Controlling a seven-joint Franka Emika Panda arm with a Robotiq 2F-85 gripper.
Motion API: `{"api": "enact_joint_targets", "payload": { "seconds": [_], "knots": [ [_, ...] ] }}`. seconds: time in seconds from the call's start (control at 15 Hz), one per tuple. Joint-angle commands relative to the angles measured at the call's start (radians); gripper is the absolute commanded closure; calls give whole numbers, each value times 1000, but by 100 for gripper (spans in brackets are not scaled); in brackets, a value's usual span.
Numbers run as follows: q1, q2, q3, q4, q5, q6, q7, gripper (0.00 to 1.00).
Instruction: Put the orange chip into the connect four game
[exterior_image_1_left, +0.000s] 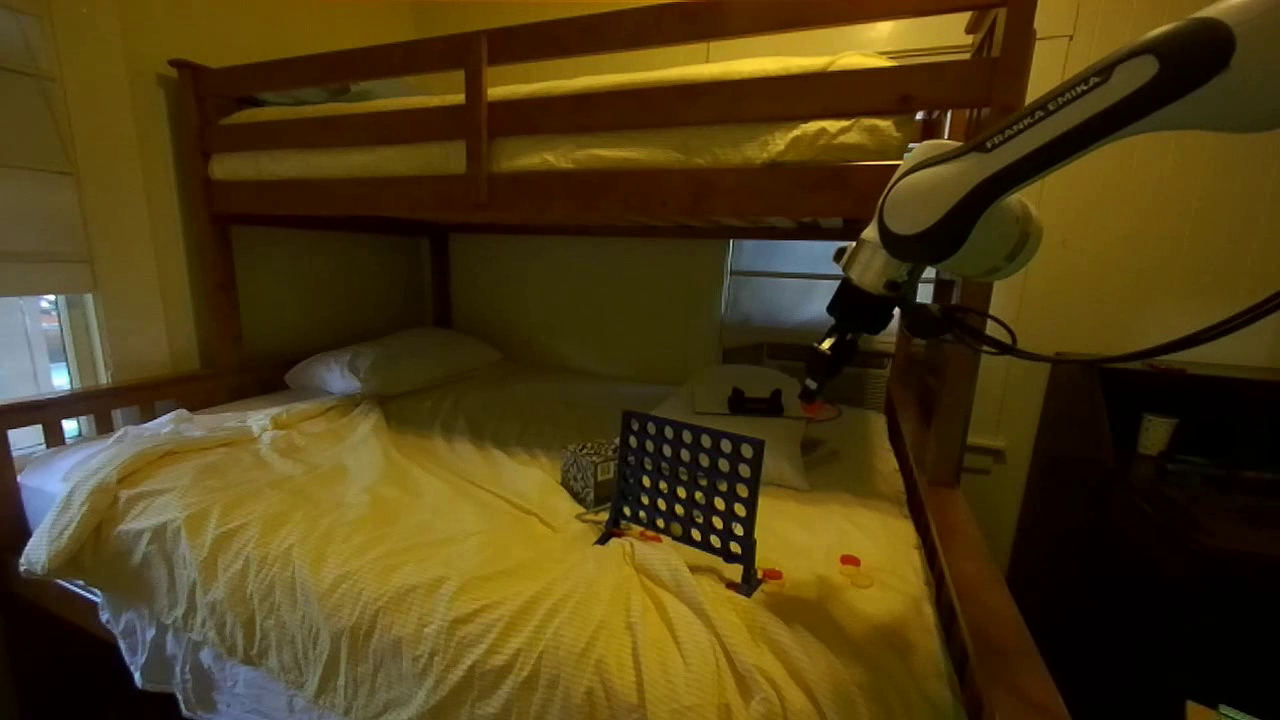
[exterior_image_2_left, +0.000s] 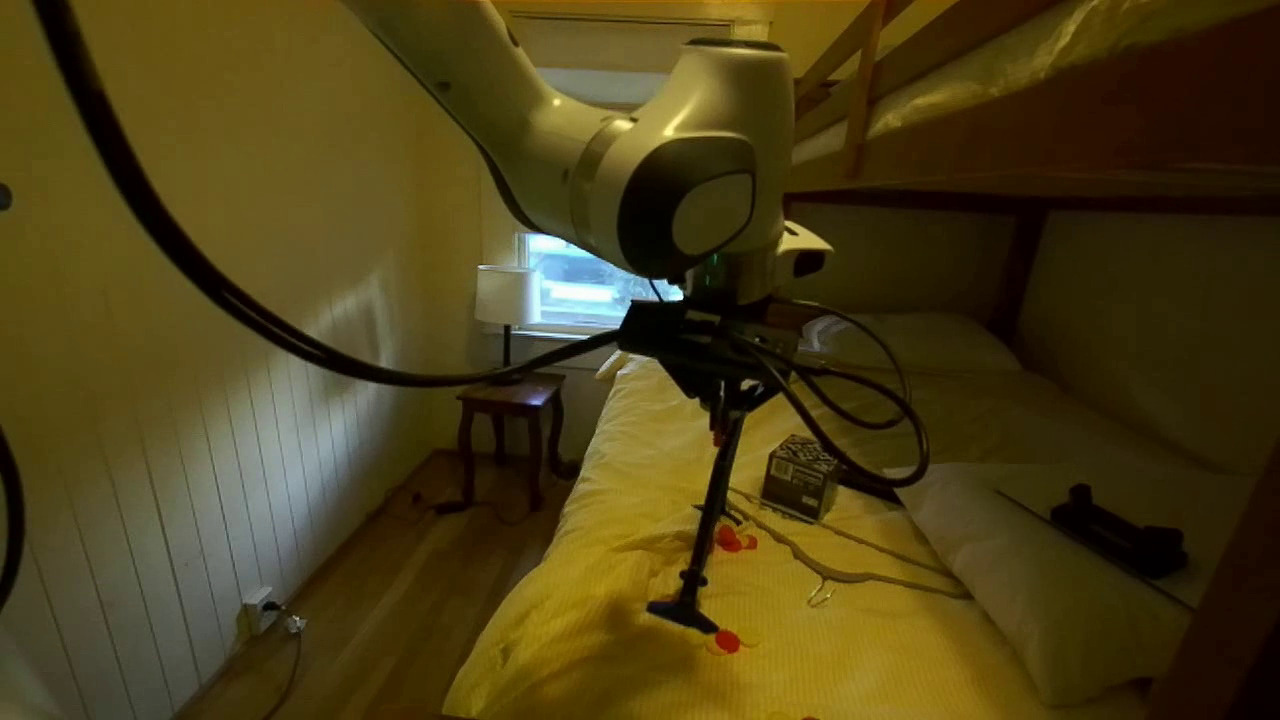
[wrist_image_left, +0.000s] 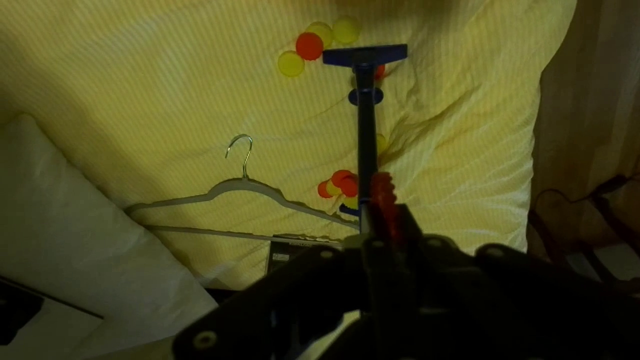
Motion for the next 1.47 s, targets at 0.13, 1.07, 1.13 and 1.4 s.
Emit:
{"api": "enact_joint_targets", "payload": {
  "seconds": [0.13,1.07,1.13,1.4],
  "knots": [
    [3,89,2,78,29,-33,-17,98],
    [-11,220,24,208,183,-88,-147,98],
    [-14,229,27,215,188,-92,-154,98],
    [-24,259,41,241,185,-101,-166,98]
  ]
}}
